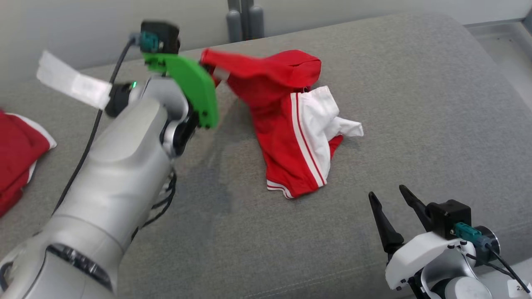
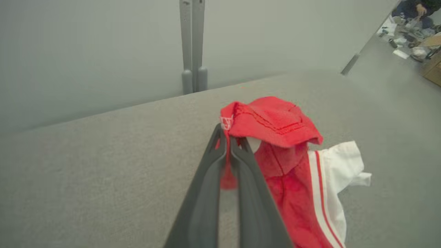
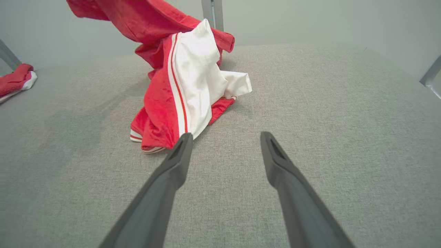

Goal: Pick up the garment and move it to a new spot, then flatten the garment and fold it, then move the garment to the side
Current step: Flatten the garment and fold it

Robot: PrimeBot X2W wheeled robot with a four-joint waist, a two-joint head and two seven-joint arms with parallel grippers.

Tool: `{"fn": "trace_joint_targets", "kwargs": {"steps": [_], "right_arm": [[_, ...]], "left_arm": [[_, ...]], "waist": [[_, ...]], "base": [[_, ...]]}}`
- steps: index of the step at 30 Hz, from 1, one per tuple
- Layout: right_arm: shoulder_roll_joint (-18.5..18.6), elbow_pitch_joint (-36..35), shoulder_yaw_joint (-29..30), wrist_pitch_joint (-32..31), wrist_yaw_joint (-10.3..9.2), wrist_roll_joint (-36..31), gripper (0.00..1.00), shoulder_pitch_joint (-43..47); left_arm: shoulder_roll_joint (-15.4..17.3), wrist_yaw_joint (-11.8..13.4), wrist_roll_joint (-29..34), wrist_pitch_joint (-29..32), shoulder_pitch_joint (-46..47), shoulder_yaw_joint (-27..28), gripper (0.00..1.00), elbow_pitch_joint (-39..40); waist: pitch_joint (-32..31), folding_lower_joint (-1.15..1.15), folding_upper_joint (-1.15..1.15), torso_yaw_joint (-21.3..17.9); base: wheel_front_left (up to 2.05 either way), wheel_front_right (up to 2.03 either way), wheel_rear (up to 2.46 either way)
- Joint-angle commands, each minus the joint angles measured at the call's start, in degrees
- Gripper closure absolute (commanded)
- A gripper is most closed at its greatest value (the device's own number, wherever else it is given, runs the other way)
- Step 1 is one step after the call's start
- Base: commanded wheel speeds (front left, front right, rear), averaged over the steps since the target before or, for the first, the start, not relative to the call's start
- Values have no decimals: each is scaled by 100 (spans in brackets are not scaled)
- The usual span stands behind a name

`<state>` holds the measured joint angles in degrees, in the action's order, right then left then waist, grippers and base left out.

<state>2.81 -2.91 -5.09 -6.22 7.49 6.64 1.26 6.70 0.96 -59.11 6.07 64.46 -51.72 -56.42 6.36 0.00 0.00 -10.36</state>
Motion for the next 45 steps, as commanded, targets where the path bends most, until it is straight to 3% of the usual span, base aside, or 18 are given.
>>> {"fn": "trace_joint_targets", "kwargs": {"steps": [1,10,11,20,21,22,29,33,37,40,45], "right_arm": [[17,-41,14,-18,0,-27,0,53],[18,-102,87,-102,0,-43,0,102],[16,-131,127,-124,0,-66,0,102],[17,-242,155,-253,0,-132,0,106],[17,-245,153,-256,0,-125,0,98],[17,-242,147,-264,0,-120,0,90],[17,-218,138,-296,0,-124,0,120],[17,-206,135,-303,0,-94,0,164],[17,-195,137,-287,0,-56,0,199],[17,-195,136,-280,0,-46,0,191],[17,-218,136,-272,0,-43,0,130]], "left_arm": [[140,-60,-74,173,-310,-61,100,-35],[960,-415,-893,1237,-1987,135,100,452],[1152,-391,-1166,1326,-2367,295,100,732],[1550,125,-1788,785,-3445,942,100,2022],[1567,189,-1868,635,-3535,1060,56,2144],[1589,242,-1867,510,-3623,1129,0,2262],[1812,662,-1905,225,-4038,1319,0,2832],[2084,883,-1606,19,-4145,1282,0,3194],[2456,1138,-562,-365,-3984,752,0,3582],[2533,1236,306,-573,-3780,209,0,3816],[2343,1252,1274,-697,-3480,-496,0,3815]], "waist": [[44,0,0,371],[-14,0,0,835],[-25,0,0,915],[-86,0,0,1076],[-97,0,0,1079],[-110,0,0,1077],[-240,0,0,1007],[-309,0,0,975],[-353,0,0,950],[-350,0,0,928],[-306,0,0,852]], "base": [[0,0,0],[0,0,0],[0,0,0],[0,0,0],[0,0,0],[0,0,0],[0,0,0],[0,0,0],[0,0,0],[0,0,0],[0,0,0]]}}
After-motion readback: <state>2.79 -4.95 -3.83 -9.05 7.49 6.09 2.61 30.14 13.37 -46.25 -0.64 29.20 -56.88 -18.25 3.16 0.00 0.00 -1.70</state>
